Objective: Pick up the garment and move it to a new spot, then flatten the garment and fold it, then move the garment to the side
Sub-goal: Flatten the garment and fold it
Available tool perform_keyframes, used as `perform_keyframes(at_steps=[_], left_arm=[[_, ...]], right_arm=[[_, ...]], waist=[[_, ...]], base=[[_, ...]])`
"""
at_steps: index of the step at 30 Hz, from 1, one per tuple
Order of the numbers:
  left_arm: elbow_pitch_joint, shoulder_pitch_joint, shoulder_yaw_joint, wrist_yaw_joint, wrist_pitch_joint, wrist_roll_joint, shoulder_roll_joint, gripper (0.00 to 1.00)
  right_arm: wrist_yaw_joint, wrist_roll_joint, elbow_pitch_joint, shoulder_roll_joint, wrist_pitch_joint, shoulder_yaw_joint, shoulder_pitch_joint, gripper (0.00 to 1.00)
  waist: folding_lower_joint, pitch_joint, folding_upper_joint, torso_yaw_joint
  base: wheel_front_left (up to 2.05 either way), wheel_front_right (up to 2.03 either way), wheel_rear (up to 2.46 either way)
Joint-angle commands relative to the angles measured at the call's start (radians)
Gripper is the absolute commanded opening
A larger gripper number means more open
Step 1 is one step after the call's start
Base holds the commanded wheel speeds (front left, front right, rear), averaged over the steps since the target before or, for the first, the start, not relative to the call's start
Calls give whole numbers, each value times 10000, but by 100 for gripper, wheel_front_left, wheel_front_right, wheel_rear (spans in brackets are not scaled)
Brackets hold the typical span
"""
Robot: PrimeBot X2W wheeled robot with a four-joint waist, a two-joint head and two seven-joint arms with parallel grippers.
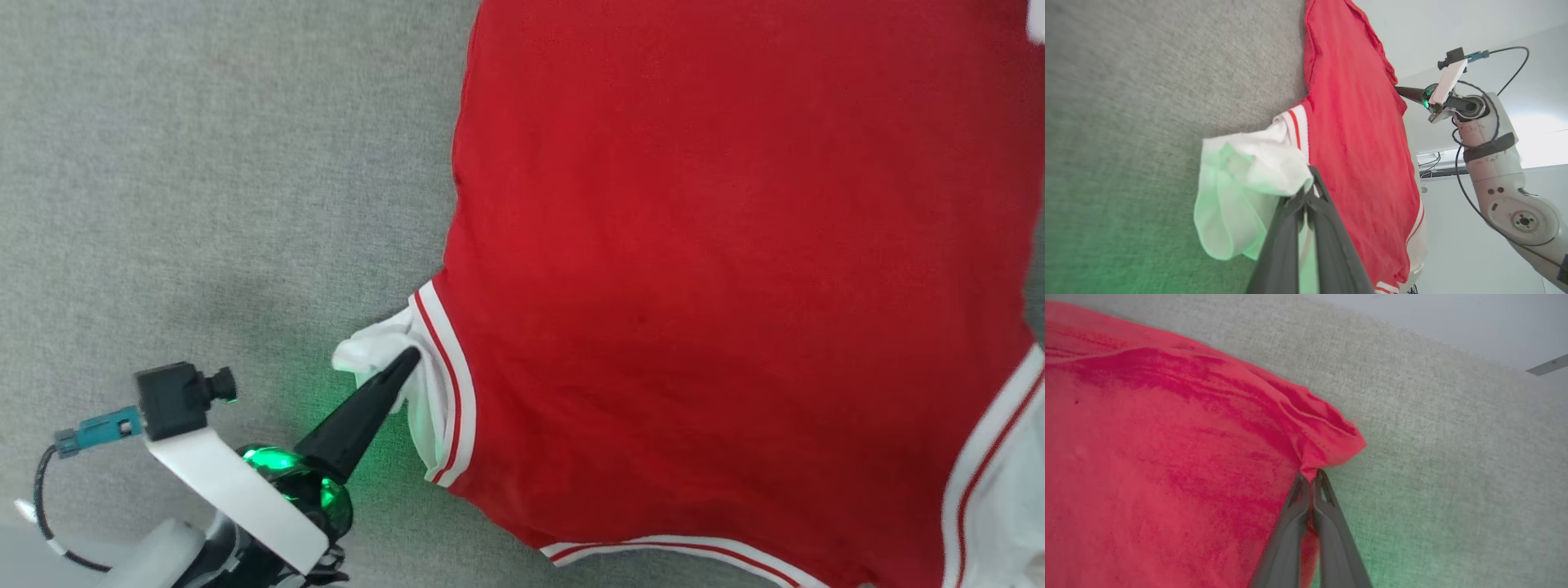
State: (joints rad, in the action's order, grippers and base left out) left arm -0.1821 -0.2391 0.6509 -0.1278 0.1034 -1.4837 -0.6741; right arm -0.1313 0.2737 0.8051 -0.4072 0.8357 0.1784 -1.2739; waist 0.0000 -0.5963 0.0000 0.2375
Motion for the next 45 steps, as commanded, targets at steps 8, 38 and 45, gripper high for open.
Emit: perform_keyframes(at_steps=[8,38,45], left_arm=[[298,647,-29,-48,449,-316,-433,0],[1134,1465,-83,-48,888,-599,-846,0],[1115,1439,32,-48,902,-504,-726,0]], right_arm=[[11,2033,-1894,-1362,-257,1617,2210,0],[9,3847,-11570,-2028,2294,312,14067,21],[9,3984,-13064,-2130,2323,-1075,13575,100]], waist=[[0,1536,0,-633],[0,3099,0,-1911],[0,3138,0,-1763]], base=[[0,0,0],[0,0,0],[0,0,0]])
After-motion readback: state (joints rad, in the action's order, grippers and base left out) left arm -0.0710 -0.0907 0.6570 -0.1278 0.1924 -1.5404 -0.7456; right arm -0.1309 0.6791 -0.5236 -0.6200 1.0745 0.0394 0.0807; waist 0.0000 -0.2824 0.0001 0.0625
